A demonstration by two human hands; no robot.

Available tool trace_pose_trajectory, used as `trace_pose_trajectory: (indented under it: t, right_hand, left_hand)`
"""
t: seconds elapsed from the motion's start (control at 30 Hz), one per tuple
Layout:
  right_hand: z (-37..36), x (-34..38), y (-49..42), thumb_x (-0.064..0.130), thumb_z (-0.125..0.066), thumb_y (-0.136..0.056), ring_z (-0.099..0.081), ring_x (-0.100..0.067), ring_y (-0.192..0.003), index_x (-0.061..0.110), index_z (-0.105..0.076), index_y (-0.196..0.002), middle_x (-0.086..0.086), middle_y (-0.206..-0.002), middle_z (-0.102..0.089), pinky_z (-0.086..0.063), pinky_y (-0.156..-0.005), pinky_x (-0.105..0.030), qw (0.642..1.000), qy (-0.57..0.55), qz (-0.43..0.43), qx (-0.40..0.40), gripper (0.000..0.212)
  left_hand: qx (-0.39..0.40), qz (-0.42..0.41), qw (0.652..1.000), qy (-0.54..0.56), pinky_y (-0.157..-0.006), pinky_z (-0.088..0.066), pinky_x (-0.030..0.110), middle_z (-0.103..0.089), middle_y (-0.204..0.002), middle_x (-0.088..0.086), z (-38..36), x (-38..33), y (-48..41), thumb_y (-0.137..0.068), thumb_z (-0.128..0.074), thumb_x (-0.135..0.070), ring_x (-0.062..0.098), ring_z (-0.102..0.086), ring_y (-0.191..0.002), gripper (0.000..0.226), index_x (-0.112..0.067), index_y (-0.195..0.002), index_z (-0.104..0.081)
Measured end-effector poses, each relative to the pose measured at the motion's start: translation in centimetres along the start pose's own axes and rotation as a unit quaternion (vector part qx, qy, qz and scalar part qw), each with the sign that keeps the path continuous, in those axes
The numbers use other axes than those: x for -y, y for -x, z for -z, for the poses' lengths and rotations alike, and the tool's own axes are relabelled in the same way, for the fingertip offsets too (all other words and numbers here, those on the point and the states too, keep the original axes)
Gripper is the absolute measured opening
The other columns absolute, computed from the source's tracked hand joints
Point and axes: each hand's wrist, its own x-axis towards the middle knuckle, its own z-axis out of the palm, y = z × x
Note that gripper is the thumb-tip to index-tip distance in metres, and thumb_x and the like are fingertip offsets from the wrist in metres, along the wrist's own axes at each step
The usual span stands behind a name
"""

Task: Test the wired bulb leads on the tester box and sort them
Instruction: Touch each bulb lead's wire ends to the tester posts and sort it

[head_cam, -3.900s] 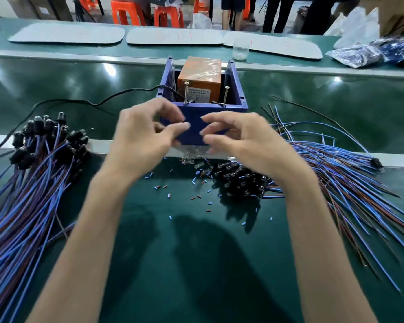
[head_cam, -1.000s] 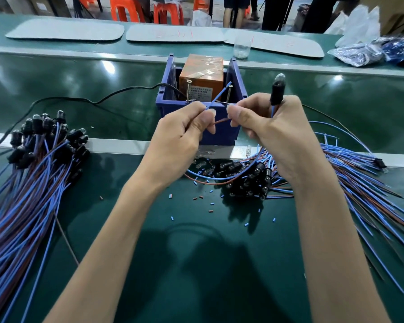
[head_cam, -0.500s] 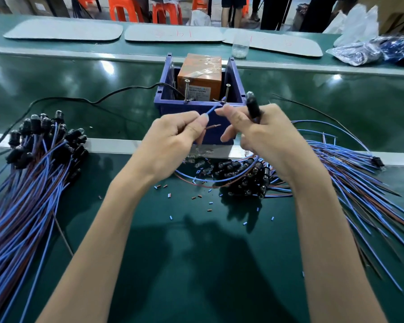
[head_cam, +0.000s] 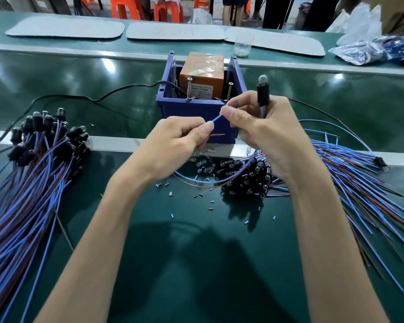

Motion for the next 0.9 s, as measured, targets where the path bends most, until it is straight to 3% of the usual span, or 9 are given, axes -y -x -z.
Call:
trace_pose_trajectory:
  t: [0.17,0.4,0.63,0.77,0.9]
  right_hand:
    - [0.2,0.0,-0.1,0.013,-0.071,-0.083,-0.040,0.001,-0.039,0.018,-0.065,-0.067,0.003,-0.058,-0.055,-0.028,-0.040,-0.008,0.999,0.041,-0.009,-0.027,0.017]
    - [-0.2,-0.1,-0.3,0.006,-0.070,-0.079,-0.038,-0.001,-0.036,0.015,-0.059,-0.059,0.005,-0.048,-0.048,-0.026,-0.040,-0.007,0.998,0.048,-0.021,-0.042,0.024]
    - [-0.7,0.2,-0.1,0.002,-0.066,-0.083,-0.033,-0.001,-0.034,0.012,-0.058,-0.062,0.005,-0.047,-0.046,-0.023,-0.038,-0.009,0.998,-0.030,-0.028,-0.050,0.024]
    - [-1.6,0.2,-0.2,0.002,-0.064,-0.085,-0.029,0.000,-0.034,0.012,-0.056,-0.063,0.005,-0.047,-0.045,-0.022,-0.037,-0.010,0.996,-0.061,-0.043,-0.048,0.025]
    - [-1.2,-0.2,-0.4,0.004,-0.057,-0.091,-0.027,0.000,-0.036,0.012,-0.056,-0.066,0.008,-0.048,-0.041,-0.020,-0.036,-0.013,0.990,-0.079,-0.069,-0.093,0.027]
  left_hand:
    - [0.019,0.000,1.000,-0.001,-0.050,-0.024,0.018,-0.030,-0.049,-0.010,0.0,-0.3,0.1,-0.101,-0.046,-0.022,0.008,-0.027,-0.050,0.043,-0.010,-0.060,-0.041]
    - [0.022,-0.003,1.000,-0.012,-0.048,-0.023,0.016,-0.030,-0.046,-0.010,0.7,-0.6,0.3,-0.100,-0.047,-0.020,0.008,-0.027,-0.049,0.043,-0.010,-0.058,-0.042]
    - [0.038,-0.029,0.999,-0.026,-0.049,-0.020,0.020,-0.027,-0.050,-0.009,1.3,-1.4,0.6,-0.100,-0.048,-0.020,0.009,-0.023,-0.052,0.046,-0.014,-0.056,-0.037]
    - [0.042,-0.036,0.998,-0.028,-0.048,-0.019,0.022,-0.027,-0.050,-0.008,1.9,-1.6,0.8,-0.092,-0.047,-0.032,0.011,-0.023,-0.051,0.042,-0.016,-0.055,-0.038]
    - [0.049,-0.055,0.997,0.009,-0.049,-0.019,0.023,-0.026,-0.055,-0.002,3.4,-1.8,1.5,-0.092,-0.047,-0.032,0.013,-0.022,-0.053,0.042,-0.015,-0.054,-0.041]
